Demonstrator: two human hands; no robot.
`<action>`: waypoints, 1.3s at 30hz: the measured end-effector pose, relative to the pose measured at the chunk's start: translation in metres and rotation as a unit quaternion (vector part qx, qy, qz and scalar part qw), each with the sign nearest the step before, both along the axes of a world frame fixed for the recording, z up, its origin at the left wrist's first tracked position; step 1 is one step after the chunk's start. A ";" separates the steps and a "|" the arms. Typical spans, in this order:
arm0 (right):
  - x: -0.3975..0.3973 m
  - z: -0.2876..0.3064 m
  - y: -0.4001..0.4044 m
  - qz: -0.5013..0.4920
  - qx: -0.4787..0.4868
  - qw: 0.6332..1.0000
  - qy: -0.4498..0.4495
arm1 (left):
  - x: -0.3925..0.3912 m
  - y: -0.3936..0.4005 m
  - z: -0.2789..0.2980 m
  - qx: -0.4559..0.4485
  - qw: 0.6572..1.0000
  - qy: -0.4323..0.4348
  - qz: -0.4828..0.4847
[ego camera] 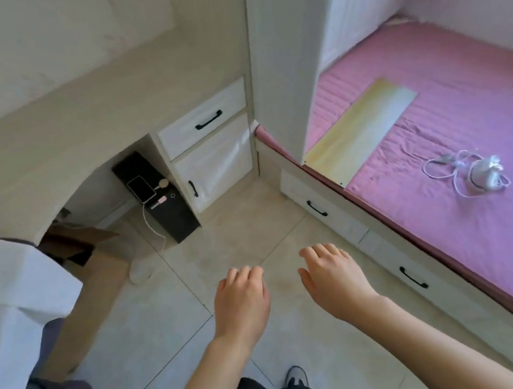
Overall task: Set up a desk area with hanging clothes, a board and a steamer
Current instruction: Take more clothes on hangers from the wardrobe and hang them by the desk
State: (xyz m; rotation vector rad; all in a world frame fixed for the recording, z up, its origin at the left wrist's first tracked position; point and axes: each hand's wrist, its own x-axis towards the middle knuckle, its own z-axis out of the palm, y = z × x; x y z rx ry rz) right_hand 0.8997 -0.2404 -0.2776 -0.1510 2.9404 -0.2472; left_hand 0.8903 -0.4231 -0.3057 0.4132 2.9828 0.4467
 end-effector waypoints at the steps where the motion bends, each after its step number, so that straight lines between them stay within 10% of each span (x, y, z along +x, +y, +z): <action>1: 0.005 0.000 0.013 -0.014 -0.002 1.000 0.000 | 0.000 0.014 0.001 -0.005 1.000 -0.001 -0.015; 14: -0.030 0.003 0.148 -0.149 -0.001 0.989 0.020 | -0.093 0.153 0.012 -0.017 0.992 -0.003 -0.124; 39: -0.367 0.070 0.360 -0.132 0.028 0.982 0.133 | -0.428 0.367 0.073 0.070 0.986 0.093 -0.121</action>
